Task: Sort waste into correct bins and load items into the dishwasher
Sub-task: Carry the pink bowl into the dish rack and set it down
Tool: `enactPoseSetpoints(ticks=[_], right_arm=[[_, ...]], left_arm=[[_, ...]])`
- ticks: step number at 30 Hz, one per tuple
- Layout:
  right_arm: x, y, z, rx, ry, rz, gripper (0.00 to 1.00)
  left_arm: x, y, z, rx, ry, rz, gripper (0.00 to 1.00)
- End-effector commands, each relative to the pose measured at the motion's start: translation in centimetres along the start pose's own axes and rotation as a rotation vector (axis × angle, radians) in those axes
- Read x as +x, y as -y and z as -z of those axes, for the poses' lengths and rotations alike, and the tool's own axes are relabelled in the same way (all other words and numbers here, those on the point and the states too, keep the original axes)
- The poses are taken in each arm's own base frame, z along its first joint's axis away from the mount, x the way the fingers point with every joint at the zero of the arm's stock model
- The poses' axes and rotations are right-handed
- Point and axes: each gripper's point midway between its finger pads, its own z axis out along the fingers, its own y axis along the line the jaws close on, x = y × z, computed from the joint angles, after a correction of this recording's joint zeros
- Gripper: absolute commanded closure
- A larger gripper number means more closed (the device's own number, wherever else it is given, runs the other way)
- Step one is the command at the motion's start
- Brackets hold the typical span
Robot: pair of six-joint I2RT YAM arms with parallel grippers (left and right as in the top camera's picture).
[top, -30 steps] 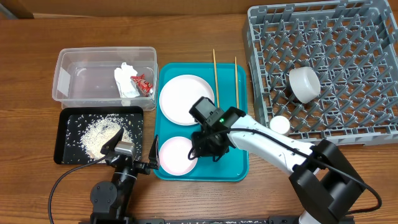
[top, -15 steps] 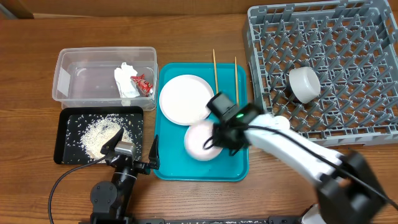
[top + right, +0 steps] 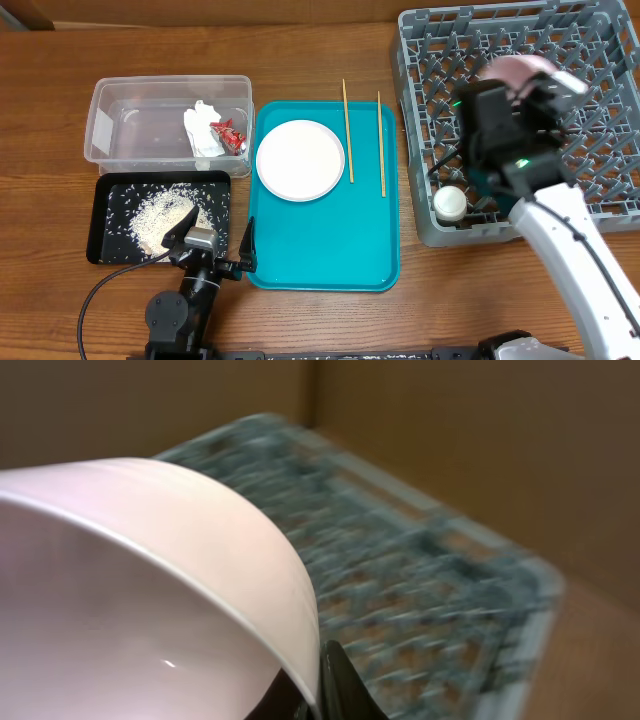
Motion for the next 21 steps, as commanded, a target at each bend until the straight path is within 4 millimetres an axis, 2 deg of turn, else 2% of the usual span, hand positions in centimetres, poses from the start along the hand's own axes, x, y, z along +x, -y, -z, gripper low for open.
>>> enactPoseSetpoints(ticks=[1,4,13,18,21], right_arm=[[-1.6,4.6,-3.0,0.254,0.066,0.059,0.96],[-0.7,6.1,-5.4,0.336,0.023,0.079,0.96],[2.2,8.5,-10.6,0.518,-0.056,0.174,0.96],[4.1,8.8,-12.6,0.545,-0.126,0.269,0.96],[4.4,8.5,-13.4,0.551,-0.132,0.305,0.96]], left_arm=[[0.0,0.0,0.0,0.005,0.006,-0.016,0.0],[0.0,0.0,0.0,0.005,0.006,-0.016,0.0],[-0.1,0.0,0.0,0.005,0.006,-0.016,0.0],[-0.1,0.0,0.0,0.005,0.006,-0.016,0.0],[0.0,0.0,0.0,0.005,0.006,-0.016,0.0]])
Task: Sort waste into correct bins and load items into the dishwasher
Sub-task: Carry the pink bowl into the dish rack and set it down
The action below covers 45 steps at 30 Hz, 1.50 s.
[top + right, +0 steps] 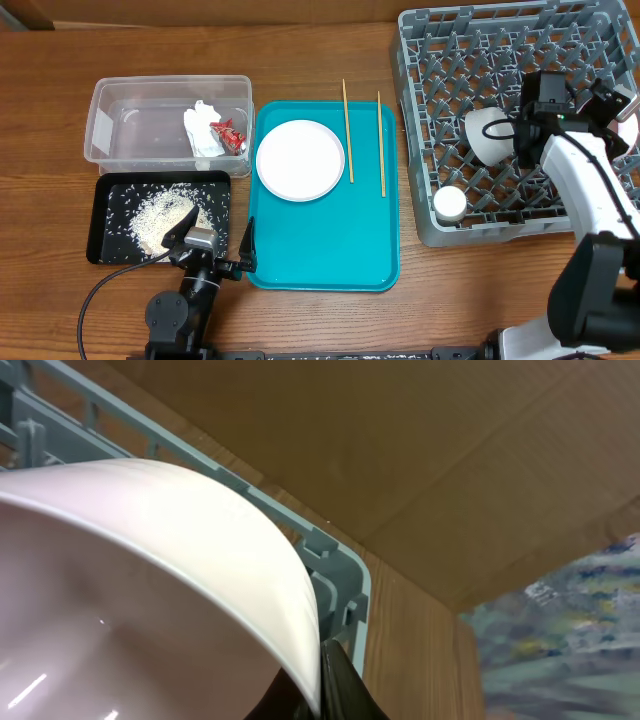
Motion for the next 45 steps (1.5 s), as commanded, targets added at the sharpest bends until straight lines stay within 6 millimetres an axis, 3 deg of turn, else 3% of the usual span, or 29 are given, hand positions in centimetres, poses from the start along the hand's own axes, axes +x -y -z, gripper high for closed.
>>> enactPoseSetpoints(ticks=[1,10,18,24,29,34,40,45], right_arm=[[-0.3,-0.5,-0.4,0.023,0.019,0.057,0.96],[0.9,-3.5,-0.1,-0.068,-0.009,0.151,0.96],[1.0,-4.0,0.8,-0.087,0.0,0.173,0.96],[2.8,-4.8,1.1,-0.158,-0.068,0.241,0.96],[2.8,-5.4,2.0,-0.179,-0.051,0.252,0.96],[1.8,-4.1,2.3,-0.09,0.012,0.267,0.96],[1.1,-2.2,0.7,0.001,0.016,0.31,0.96],[2.0,-2.9,0.3,-0.054,-0.03,0.314,0.96]], left_arm=[[-0.1,0.0,0.0,0.005,0.006,-0.016,0.0],[0.0,0.0,0.0,0.005,0.006,-0.016,0.0],[0.0,0.0,0.0,0.005,0.006,-0.016,0.0],[0.0,0.0,0.0,0.005,0.006,-0.016,0.0],[0.0,0.0,0.0,0.005,0.006,-0.016,0.0],[-0.1,0.0,0.0,0.005,0.006,-0.016,0.0],[0.0,0.0,0.0,0.005,0.006,-0.016,0.0],[0.0,0.0,0.0,0.005,0.006,-0.016,0.0]])
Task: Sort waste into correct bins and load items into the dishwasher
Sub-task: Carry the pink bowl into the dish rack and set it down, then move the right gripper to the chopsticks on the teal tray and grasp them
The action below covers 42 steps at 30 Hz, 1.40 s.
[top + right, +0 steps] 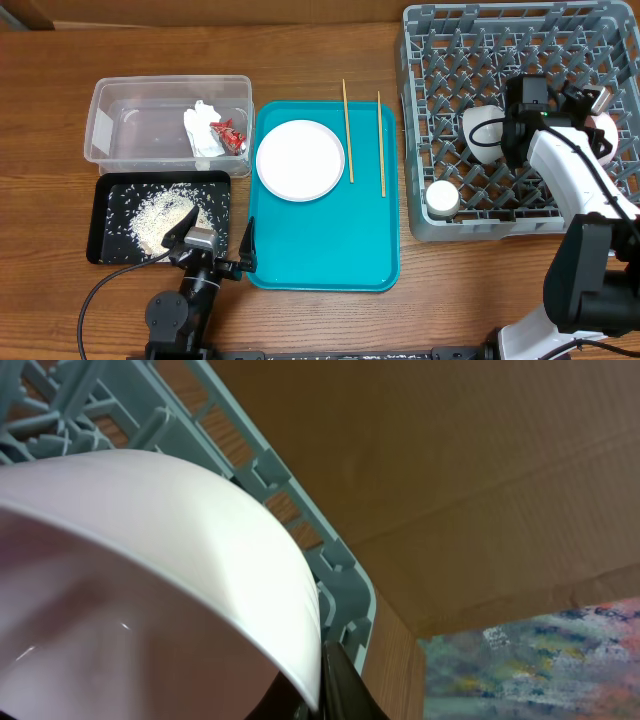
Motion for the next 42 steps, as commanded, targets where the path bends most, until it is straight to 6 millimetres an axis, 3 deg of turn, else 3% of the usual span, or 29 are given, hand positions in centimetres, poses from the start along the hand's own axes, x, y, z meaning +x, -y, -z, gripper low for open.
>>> enactPoseSetpoints(ticks=[1,10,14,18,22,26,28,31,35,38,42], right_arm=[[0.3,-1.1,0.2,-0.06,-0.018,0.018,0.96],[0.1,-2.6,2.7,-0.106,0.028,0.066,0.91],[0.2,-3.4,4.3,-0.13,0.055,0.105,0.78],[-0.2,-4.6,6.9,-0.175,0.111,0.127,0.5],[-1.0,-5.3,10.5,-0.253,0.177,0.122,0.43],[-0.8,-6.4,15.1,-0.453,0.186,0.145,0.42],[-0.1,-7.4,17.9,-0.631,0.146,0.168,0.42],[2.3,-9.0,23.8,-0.991,0.034,0.227,0.42],[7.1,-9.8,31.4,-1.412,-0.159,0.356,0.48],[10.1,-10.3,33.2,-1.488,-0.249,0.446,0.57],[13.7,-12.0,32.0,-1.434,-0.303,0.529,0.69]], left_arm=[[0.0,0.0,0.0,0.005,0.006,-0.016,0.0],[0.0,0.0,0.0,0.005,0.006,-0.016,0.0],[0.0,0.0,0.0,0.005,0.006,-0.016,0.0],[0.0,0.0,0.0,0.005,0.006,-0.016,0.0],[0.0,0.0,0.0,0.005,0.006,-0.016,0.0],[0.0,0.0,0.0,0.005,0.006,-0.016,0.0],[0.0,0.0,0.0,0.005,0.006,-0.016,0.0],[0.0,0.0,0.0,0.005,0.006,-0.016,0.0],[0.0,0.0,0.0,0.005,0.006,-0.017,0.0],[0.0,0.0,0.0,0.005,0.006,-0.016,0.0],[0.0,0.0,0.0,0.005,0.006,-0.016,0.0]])
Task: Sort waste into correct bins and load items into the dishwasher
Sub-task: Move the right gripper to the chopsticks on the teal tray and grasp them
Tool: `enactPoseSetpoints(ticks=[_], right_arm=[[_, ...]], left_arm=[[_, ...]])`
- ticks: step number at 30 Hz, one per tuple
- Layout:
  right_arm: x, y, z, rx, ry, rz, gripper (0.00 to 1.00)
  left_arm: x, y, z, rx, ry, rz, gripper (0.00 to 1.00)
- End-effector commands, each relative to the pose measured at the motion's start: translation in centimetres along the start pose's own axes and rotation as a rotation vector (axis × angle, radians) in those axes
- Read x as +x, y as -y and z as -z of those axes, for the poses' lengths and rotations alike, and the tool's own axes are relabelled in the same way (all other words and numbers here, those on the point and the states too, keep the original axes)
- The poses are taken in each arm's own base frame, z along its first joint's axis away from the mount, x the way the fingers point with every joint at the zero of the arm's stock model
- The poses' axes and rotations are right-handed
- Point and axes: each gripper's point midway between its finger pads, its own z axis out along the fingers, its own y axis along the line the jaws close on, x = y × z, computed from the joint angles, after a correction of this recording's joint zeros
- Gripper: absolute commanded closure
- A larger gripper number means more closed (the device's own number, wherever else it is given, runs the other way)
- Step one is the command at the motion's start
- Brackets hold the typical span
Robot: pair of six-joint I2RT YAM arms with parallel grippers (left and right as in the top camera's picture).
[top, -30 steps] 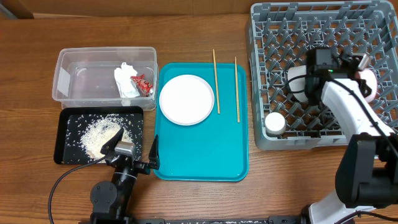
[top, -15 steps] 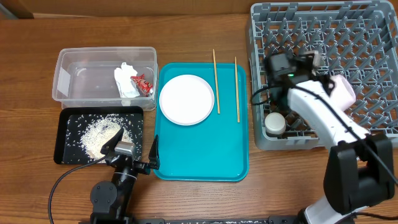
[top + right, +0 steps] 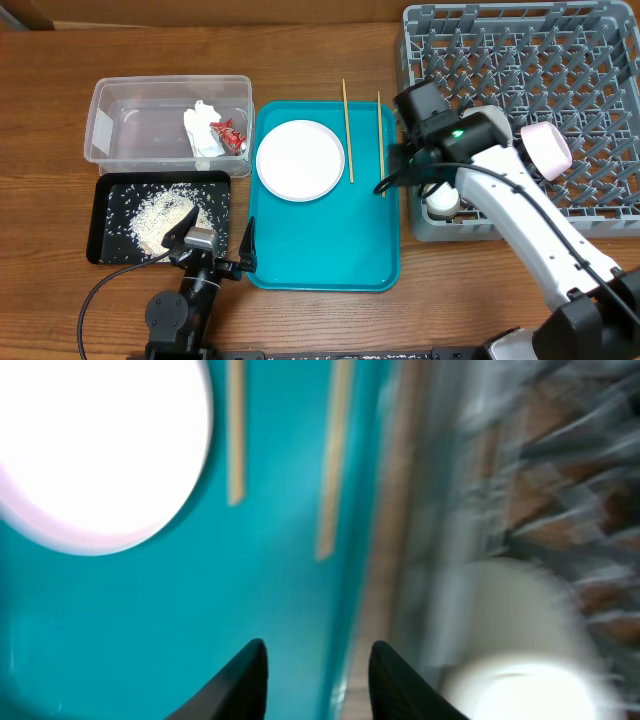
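A pink bowl (image 3: 546, 148) stands on its edge among the pegs of the grey dishwasher rack (image 3: 600, 60). A white cup (image 3: 443, 201) sits in the rack's front left corner and shows blurred in the wrist view as the white cup (image 3: 510, 635). My right gripper (image 3: 398, 172) hangs open and empty over the gap between rack and teal tray (image 3: 320, 250); its fingertips (image 3: 252, 658) are spread. On the tray lie a white plate (image 3: 300, 160) and two chopsticks (image 3: 381, 145). The left gripper (image 3: 212, 248) rests open at the table's front.
A clear bin (image 3: 130, 125) at the back left holds crumpled paper and a red wrapper. In front of it a black tray (image 3: 110, 235) holds scattered rice. Bare wood lies in front of the tray and the rack.
My right gripper has let go of the pink bowl, which now stands in the rack. The gripper is open and has moved left, to the tray's right edge.
My right gripper held the pink bowl above the rack. Then it had the bowl down among the pegs on the rack's right side, and kept hold there. Now the bowl stands alone and the gripper is open by the tray. The left arm stayed still.
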Motion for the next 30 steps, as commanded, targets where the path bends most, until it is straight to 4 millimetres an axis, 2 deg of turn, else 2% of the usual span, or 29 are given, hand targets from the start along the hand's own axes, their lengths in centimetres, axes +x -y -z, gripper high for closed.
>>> enactPoseSetpoints(ticks=[1,4,6,8,10,11,14,19,21,27,30], right_arm=[[3.2,-1.1,-3.1,-0.063,-0.132,-0.002,0.74],[3.9,1.9,-4.7,0.073,-0.126,-0.134,0.76],[3.2,2.4,-5.0,0.075,-0.099,-0.168,0.75],[1.7,0.7,-5.0,-0.028,-0.053,-0.049,0.65],[0.7,-2.3,-4.6,-0.181,-0.017,0.129,0.6],[0.5,-3.5,-4.3,-0.239,-0.001,0.162,0.58],[-0.8,-5.0,-4.3,-0.266,0.06,0.18,0.58],[-3.5,-5.2,-5.8,-0.148,0.184,0.183,0.56],[-4.4,-4.9,-6.9,-0.104,0.213,0.183,0.52],[-5.3,-5.1,-10.3,-0.098,0.217,0.181,0.51],[-6.5,-4.1,-11.5,-0.031,0.258,0.171,0.51]], left_arm=[[-0.1,0.0,0.0,0.005,0.006,-0.016,0.0],[0.0,0.0,0.0,0.005,0.006,-0.016,0.0],[0.0,0.0,0.0,0.005,0.006,-0.016,0.0],[0.0,0.0,0.0,0.005,0.006,-0.016,0.0],[0.0,0.0,0.0,0.005,0.006,-0.016,0.0],[0.0,0.0,0.0,0.005,0.006,-0.016,0.0],[0.0,0.0,0.0,0.005,0.006,-0.016,0.0],[-0.1,0.0,0.0,0.005,0.006,-0.016,0.0],[0.0,0.0,0.0,0.005,0.006,-0.016,0.0],[0.0,0.0,0.0,0.005,0.006,-0.016,0.0],[0.0,0.0,0.0,0.005,0.006,-0.016,0.0]])
